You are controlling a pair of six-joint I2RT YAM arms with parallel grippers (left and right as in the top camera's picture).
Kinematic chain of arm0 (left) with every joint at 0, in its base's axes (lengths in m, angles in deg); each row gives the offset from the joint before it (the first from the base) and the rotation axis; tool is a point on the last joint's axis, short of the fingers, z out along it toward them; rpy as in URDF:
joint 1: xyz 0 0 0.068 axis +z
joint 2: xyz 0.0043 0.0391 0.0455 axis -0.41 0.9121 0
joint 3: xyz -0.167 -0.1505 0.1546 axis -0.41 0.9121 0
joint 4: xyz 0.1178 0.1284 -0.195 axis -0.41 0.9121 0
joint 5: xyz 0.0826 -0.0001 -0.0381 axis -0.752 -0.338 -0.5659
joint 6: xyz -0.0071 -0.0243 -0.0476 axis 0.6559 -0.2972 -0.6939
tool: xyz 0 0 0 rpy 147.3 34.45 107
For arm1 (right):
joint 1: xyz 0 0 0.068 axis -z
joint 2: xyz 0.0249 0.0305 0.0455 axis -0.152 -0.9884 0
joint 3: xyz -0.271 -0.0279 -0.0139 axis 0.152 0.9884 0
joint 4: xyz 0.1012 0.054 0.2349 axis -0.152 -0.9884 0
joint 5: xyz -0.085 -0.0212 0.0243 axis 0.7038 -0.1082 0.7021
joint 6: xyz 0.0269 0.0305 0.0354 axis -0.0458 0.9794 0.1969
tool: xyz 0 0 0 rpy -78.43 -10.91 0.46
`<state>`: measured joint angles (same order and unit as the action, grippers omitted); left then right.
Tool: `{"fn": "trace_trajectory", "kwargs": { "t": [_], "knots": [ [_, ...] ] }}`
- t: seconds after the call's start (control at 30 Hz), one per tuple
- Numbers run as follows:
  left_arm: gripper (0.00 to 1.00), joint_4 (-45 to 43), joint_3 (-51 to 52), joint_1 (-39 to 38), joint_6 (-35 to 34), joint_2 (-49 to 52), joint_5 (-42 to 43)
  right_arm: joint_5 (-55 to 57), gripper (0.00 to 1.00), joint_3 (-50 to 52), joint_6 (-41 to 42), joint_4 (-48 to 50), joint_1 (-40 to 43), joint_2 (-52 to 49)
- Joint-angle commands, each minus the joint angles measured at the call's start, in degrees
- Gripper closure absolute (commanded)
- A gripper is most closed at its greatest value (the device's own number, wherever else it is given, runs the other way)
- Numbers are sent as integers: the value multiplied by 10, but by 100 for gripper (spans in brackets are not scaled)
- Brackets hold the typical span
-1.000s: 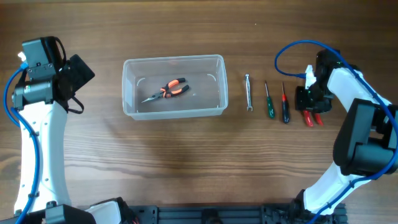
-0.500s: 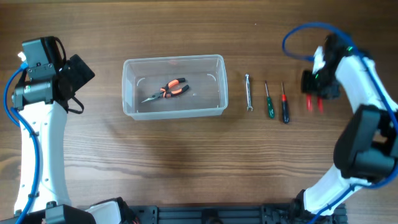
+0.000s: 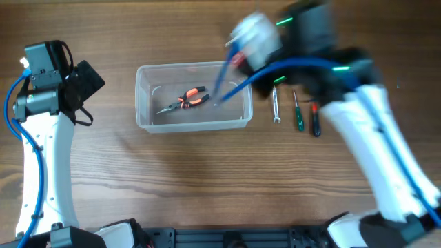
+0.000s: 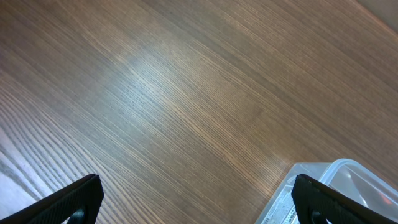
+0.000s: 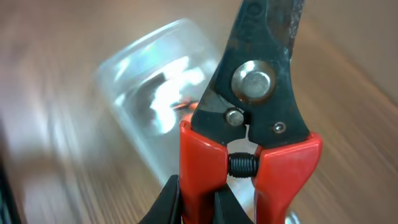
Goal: Pack container
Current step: 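Carry the snips into the container and release them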
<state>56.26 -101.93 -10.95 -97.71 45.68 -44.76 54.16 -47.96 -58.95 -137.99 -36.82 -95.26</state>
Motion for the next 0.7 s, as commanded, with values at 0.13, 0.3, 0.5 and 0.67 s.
{"fn": "trace_trajectory", "kwargs": {
  "t": [0.13,0.3,0.5,0.67],
  "knots": [
    [0,0,1,3,-1,2,3,66,95,20,-370,20,-96,-158],
    [0,0,1,3,-1,2,3,121,96,20,-396,84,-70,-252],
    [0,0,1,3,-1,2,3,126,96,20,-401,137,-37,-319],
    [0,0,1,3,-1,2,3,139,64,14,-318,189,-23,-316]
  ]
}}
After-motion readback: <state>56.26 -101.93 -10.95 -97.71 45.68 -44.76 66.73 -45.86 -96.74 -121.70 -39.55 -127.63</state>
